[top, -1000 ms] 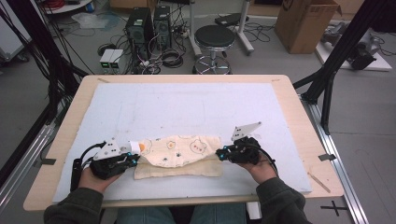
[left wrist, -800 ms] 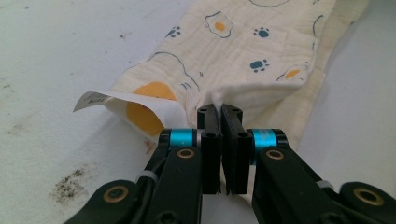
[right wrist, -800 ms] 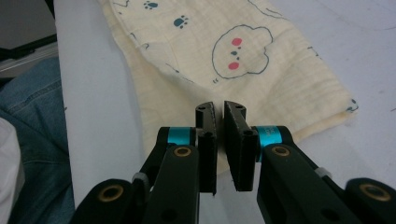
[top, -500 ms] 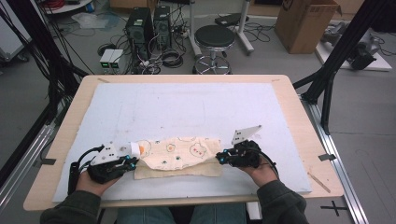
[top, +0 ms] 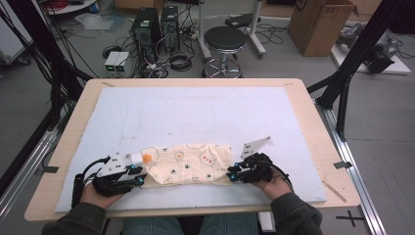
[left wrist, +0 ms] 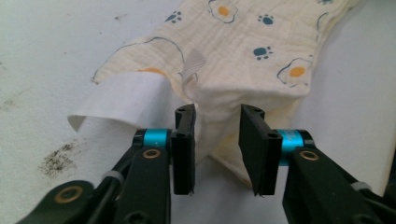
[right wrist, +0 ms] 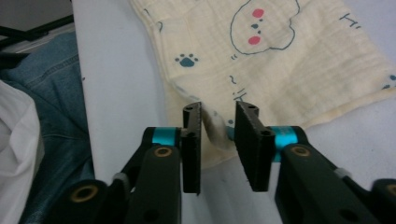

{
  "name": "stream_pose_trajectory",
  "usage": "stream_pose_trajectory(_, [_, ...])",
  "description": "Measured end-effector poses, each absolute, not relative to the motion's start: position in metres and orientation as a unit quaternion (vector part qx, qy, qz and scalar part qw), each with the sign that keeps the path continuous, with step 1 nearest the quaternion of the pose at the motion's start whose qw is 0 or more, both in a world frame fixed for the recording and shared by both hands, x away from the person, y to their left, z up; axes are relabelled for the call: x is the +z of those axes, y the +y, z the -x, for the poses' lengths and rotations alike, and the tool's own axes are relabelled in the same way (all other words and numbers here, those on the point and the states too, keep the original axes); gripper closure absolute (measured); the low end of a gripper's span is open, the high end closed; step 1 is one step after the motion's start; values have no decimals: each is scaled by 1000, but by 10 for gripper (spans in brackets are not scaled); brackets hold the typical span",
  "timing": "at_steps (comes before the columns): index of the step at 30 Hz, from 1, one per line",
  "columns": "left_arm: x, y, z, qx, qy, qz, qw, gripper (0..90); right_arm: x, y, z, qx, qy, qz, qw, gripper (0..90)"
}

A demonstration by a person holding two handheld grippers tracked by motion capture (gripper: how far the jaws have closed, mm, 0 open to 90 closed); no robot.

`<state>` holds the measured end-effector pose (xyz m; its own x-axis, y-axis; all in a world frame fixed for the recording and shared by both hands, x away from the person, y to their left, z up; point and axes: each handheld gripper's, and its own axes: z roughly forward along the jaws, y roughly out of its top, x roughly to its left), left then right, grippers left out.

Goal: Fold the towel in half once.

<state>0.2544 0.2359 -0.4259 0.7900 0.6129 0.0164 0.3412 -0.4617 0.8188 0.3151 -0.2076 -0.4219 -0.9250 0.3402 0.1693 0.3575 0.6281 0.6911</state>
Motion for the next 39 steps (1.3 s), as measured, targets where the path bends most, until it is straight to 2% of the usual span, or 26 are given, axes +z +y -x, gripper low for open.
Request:
stream_pose_trajectory(3, [-421,240,-252,161,284,-837,439,590,-418,-213,-315,-402,-895,193,19,614])
stream_pose_trajectory(7, [-413,246,-249,165,290,-826,454,587,-410,-220,-315,-420,-886,195,15,567])
stream_pose_trajectory(16, [-395,248,-255,181,293,-810,474,584,-399,-205,-322,-422,-885,196,-8,573])
stream_pose_trajectory(26, [-392,226,-277,177,292,-812,474,590,-386,-175,-341,-421,-888,183,-27,581])
stream_pose_trajectory(30, [-398,216,-285,174,287,-817,468,675,-389,-163,-351,-421,-888,183,-32,616])
stream_pose_trajectory(39, [-416,194,-312,155,297,-828,449,784,-403,-138,-371,-417,-886,201,-31,745])
